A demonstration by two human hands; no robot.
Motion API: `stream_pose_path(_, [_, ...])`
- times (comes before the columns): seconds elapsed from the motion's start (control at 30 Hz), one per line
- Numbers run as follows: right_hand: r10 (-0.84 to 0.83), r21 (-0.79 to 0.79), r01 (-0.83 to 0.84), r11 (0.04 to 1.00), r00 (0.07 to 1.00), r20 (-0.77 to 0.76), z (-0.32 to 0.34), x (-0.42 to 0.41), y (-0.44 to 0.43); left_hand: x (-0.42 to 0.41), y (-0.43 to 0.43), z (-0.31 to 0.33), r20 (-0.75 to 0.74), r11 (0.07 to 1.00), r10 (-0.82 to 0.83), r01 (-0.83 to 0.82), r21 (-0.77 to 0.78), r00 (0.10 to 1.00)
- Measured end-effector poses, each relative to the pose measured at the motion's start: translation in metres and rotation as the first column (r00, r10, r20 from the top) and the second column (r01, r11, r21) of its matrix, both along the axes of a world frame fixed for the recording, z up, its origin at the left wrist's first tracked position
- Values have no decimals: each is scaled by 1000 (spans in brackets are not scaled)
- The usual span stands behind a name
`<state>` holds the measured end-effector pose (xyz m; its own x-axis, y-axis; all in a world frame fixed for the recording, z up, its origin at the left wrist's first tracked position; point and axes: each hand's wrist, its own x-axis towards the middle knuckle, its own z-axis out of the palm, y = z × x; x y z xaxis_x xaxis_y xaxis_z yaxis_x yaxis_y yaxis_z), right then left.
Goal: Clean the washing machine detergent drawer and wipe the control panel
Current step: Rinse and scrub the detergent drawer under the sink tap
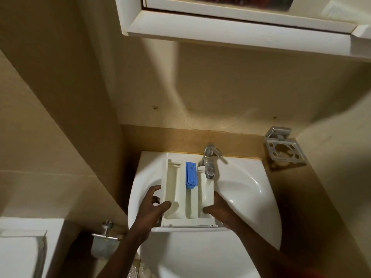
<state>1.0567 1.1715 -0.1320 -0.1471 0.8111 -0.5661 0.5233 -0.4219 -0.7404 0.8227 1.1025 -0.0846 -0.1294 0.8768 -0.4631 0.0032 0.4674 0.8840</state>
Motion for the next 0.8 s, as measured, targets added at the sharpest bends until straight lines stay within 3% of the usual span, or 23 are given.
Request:
stream_pose_path(0.17, [-16, -47, 16, 999, 1000, 5, 9, 12, 12, -2, 2, 4, -60, 1000, -13, 14, 21, 998])
stream_pose_path(0.33, [-299, 295, 259, 920, 949, 97, 39, 3, 59, -7, 7, 8, -124, 999, -37, 39, 17, 992])
stream_pose_path(0.4, [-354, 339, 307, 889, 931, 86, 41, 4, 62, -10, 6, 7, -163, 999, -43, 45, 10, 986])
stream_pose_path(0.47, [-250, 311, 185, 932, 951, 183, 33, 5, 48, -10, 6, 7, -165, 999, -38, 40, 8, 986])
stream_pose_path(0.53, [-27, 191, -23, 981, 966, 256, 17, 2, 22, -9, 6, 9, -162, 999, -28, 30, 10, 986])
stream_pose_path(0.6, [103, 28, -107, 994, 986, 133, 3, -1, -3, -10, 7, 13, -145, 1000, -6, 9, 19, 989])
stream_pose_path(0.7, [51, -50, -50, 998, 999, 14, 5, 2, -2, -15, 8, 13, -108, 1000, -1, 2, 8, 994])
stream_pose_path(0.8, [-196, 39, 198, 979, 980, -36, 21, -2, 35, -18, 7, 8, -94, 1000, -5, 3, -13, 996])
